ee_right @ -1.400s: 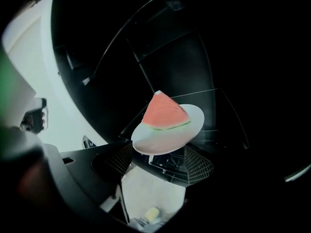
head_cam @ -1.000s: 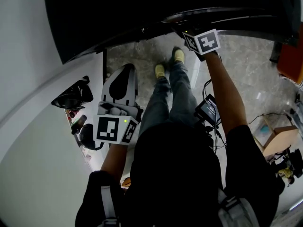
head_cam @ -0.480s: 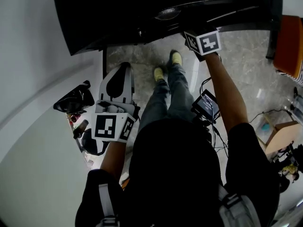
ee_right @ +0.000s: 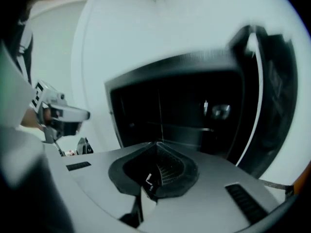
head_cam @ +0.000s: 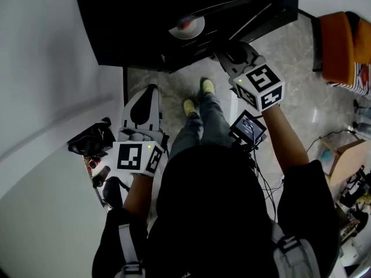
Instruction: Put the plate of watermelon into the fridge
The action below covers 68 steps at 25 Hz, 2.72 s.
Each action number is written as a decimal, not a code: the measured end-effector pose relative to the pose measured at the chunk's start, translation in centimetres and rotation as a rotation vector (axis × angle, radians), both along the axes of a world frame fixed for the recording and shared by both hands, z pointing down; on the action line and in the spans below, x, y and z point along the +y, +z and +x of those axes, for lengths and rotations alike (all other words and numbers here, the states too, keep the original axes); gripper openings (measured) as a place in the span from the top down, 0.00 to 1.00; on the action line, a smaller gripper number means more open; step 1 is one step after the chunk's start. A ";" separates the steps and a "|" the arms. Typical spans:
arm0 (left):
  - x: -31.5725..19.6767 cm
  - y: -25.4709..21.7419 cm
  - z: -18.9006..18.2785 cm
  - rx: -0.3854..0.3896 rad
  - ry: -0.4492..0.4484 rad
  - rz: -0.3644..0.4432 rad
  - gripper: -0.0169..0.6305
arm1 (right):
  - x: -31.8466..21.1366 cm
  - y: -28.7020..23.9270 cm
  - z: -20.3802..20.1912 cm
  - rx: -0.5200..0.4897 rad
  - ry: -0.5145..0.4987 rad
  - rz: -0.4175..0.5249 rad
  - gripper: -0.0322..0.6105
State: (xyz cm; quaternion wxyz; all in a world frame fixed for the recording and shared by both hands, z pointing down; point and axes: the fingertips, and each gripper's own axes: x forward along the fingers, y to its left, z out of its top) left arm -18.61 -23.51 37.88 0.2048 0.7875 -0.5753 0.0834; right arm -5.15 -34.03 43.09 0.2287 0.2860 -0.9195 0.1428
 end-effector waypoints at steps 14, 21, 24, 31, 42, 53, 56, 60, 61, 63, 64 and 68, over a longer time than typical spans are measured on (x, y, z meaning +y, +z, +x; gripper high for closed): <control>5.7 -6.7 0.7 0.001 0.079 0.165 0.95 | 11.2 -14.8 5.5 -0.129 0.133 0.160 0.93; 7.3 -8.4 0.8 0.012 0.084 0.216 0.95 | 14.8 -16.4 6.3 -0.152 0.182 0.184 0.93; 7.9 -8.5 1.1 0.016 0.092 0.209 0.95 | 15.8 -16.1 6.4 -0.155 0.190 0.164 0.93; 8.1 -8.0 1.7 -0.003 0.091 0.191 0.95 | 15.6 -15.4 7.1 -0.163 0.190 0.162 0.93; 11.1 -7.9 6.4 -0.016 0.097 0.164 0.95 | 18.2 -15.1 11.9 -0.183 0.212 0.145 0.93; 19.1 -9.3 14.5 -0.040 0.098 0.174 0.95 | 26.3 -15.9 19.0 -0.238 0.206 0.149 0.93; 21.8 -9.8 15.9 -0.058 0.082 0.179 0.95 | 28.7 -16.1 20.4 -0.261 0.192 0.150 0.93; 24.9 -9.6 17.3 -0.083 0.059 0.170 0.95 | 31.0 -15.8 21.7 -0.283 0.170 0.149 0.93; 25.6 -9.5 17.5 -0.089 0.055 0.164 0.95 | 31.5 -15.7 21.9 -0.288 0.166 0.147 0.93; 26.7 -9.2 17.9 -0.098 0.046 0.151 0.95 | 32.4 -15.4 22.3 -0.296 0.159 0.138 0.93; 27.2 -9.2 18.1 -0.100 0.042 0.145 0.95 | 32.9 -15.2 22.5 -0.298 0.155 0.133 0.93; 28.7 -9.7 19.7 -0.108 0.052 0.150 0.95 | 34.7 -15.1 23.8 -0.309 0.160 0.126 0.93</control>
